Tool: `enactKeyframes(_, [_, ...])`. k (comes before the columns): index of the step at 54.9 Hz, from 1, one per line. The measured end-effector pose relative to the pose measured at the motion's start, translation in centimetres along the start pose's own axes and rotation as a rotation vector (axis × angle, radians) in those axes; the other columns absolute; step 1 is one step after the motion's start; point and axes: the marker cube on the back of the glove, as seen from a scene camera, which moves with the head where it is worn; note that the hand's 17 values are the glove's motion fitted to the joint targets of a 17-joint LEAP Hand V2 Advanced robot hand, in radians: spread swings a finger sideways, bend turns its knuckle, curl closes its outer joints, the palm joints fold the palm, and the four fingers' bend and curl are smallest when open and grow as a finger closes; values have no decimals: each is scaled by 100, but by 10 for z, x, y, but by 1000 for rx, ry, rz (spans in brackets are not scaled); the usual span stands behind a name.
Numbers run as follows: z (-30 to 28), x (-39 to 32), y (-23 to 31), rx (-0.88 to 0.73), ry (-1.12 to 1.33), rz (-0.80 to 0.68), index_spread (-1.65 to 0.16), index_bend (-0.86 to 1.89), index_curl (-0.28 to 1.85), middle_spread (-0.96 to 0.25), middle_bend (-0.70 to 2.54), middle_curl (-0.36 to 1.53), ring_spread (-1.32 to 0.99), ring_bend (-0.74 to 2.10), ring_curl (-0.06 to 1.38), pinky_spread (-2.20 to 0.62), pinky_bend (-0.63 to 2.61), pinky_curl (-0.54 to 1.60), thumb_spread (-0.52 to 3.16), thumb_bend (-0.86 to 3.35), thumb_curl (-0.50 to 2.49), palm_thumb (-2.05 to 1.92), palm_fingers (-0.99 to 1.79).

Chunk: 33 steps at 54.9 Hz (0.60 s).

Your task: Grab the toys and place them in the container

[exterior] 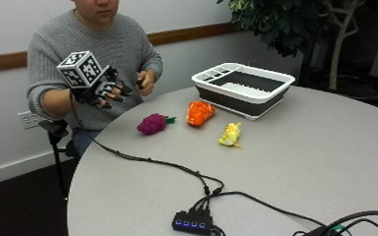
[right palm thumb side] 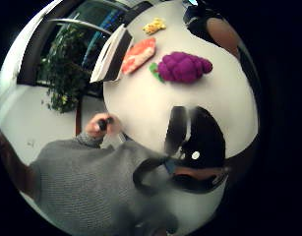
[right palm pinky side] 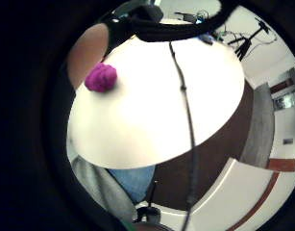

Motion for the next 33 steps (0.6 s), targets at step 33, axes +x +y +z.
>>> enactKeyframes(33, [-18,-24,-36,-60,66,-63,-33,32,26,-19,18,18,-21,28,14,1,53,25,156,14,19,3,20])
